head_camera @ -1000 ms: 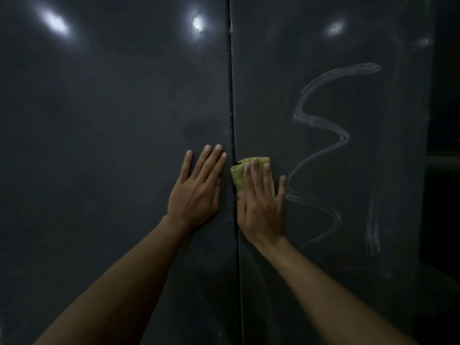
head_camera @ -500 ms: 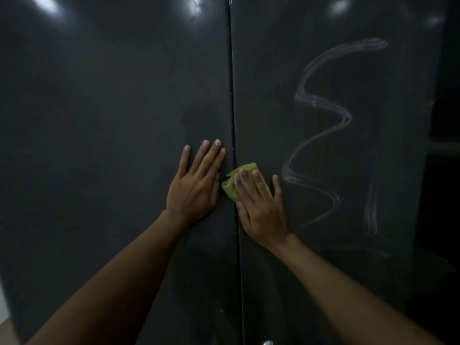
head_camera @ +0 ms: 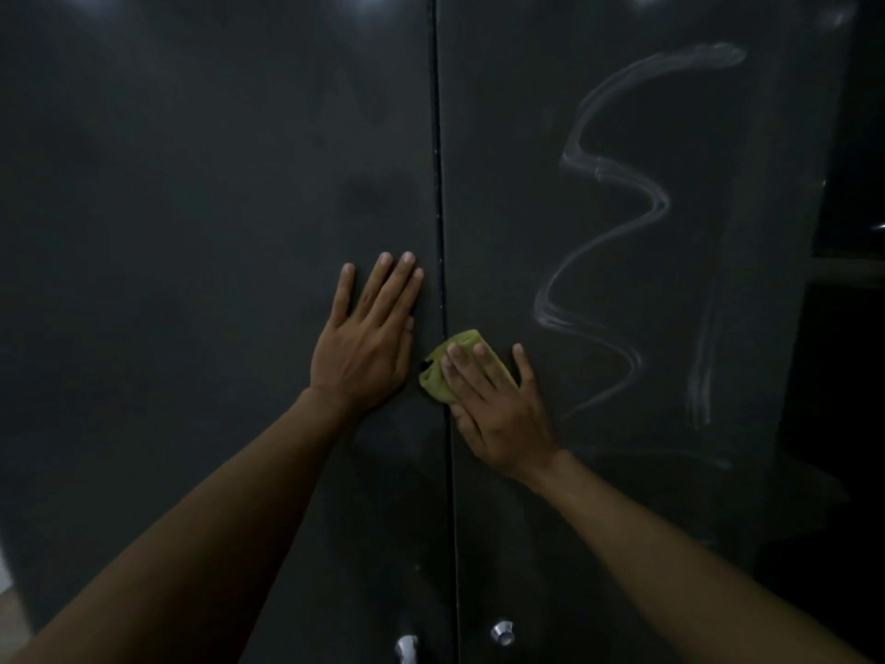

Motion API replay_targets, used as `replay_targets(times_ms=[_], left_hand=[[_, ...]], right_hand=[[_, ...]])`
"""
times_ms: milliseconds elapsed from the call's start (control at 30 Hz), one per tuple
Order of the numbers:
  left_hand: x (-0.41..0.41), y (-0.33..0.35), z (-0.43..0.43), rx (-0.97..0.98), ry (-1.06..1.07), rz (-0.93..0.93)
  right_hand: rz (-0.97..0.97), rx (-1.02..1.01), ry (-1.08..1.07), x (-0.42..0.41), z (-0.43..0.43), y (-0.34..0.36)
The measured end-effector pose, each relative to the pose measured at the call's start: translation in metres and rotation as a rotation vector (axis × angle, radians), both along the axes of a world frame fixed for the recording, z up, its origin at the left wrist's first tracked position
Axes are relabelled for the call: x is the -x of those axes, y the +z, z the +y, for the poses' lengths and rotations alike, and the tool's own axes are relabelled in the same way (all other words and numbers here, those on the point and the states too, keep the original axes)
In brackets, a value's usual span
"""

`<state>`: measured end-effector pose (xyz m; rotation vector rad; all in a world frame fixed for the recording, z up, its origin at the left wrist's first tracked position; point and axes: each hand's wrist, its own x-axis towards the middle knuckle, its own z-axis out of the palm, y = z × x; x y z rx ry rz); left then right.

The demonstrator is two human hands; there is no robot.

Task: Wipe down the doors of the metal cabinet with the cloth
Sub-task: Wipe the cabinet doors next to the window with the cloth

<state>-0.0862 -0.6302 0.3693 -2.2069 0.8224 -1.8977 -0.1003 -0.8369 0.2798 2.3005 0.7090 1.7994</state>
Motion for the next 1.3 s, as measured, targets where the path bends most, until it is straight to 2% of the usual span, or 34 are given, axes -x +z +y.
replay_targets(times_ms=[67, 133, 267, 333, 400, 533, 600, 700, 833, 900, 967, 1067, 1100, 1167, 1300], left_hand=[[0.0, -0.003, 0.002, -0.006, -0.007, -0.004], [-0.002, -0.008, 0.004, -0.02, -0.015, -0.009], [-0.005, -0.023, 0.008, -0.029, -0.016, 0.004], [-0.004, -0.03, 0.008, -0.029, -0.016, 0.008], [-0.005, -0.035, 0.007, -0.022, -0.019, 0.01], [-0.005, -0.041, 0.005, 0.007, -0.029, -0.006], [-0.005, -0.046, 0.005, 0.017, -0.047, 0.0], [-0.004, -0.055, 0.006, 0.004, -0.064, 0.007], [-0.003, -0.065, 0.009, -0.004, -0.059, 0.003], [-0.003, -0.065, 0.008, 0.005, -0.064, -0.004], [-0.003, -0.065, 0.007, 0.016, -0.067, -0.008], [-0.003, -0.065, 0.009, 0.011, -0.066, 0.01], [-0.003, -0.066, 0.01, -0.003, -0.068, 0.015], [-0.004, -0.067, 0.015, -0.044, -0.058, 0.005], [-0.004, -0.07, 0.023, -0.107, -0.054, -0.013]], right_hand=[[-0.015, 0.049, 0.015, -0.001, -0.012, 0.005], [-0.027, -0.015, 0.014, -0.001, -0.017, 0.009], [-0.021, -0.403, -0.05, -0.001, 0.008, 0.013], [-0.022, -0.485, -0.055, -0.002, 0.023, 0.011], [-0.025, -0.409, -0.028, -0.004, 0.03, 0.005], [-0.036, 0.023, 0.001, -0.005, 0.014, -0.02], [-0.044, 0.151, 0.01, -0.004, -0.004, -0.025], [-0.038, 0.141, -0.011, -0.004, -0.028, -0.014], [-0.034, -0.169, -0.064, -0.002, -0.011, 0.0], [-0.023, -0.223, -0.053, -0.001, 0.003, -0.006], [-0.007, -0.091, -0.009, 0.001, 0.008, -0.021], [-0.034, 0.25, 0.037, 0.005, -0.005, -0.047], [-0.045, 0.283, 0.025, 0.007, -0.01, -0.051], [-0.048, 0.16, -0.001, 0.006, -0.013, -0.05], [-0.01, -0.261, -0.076, 0.002, 0.011, -0.034]])
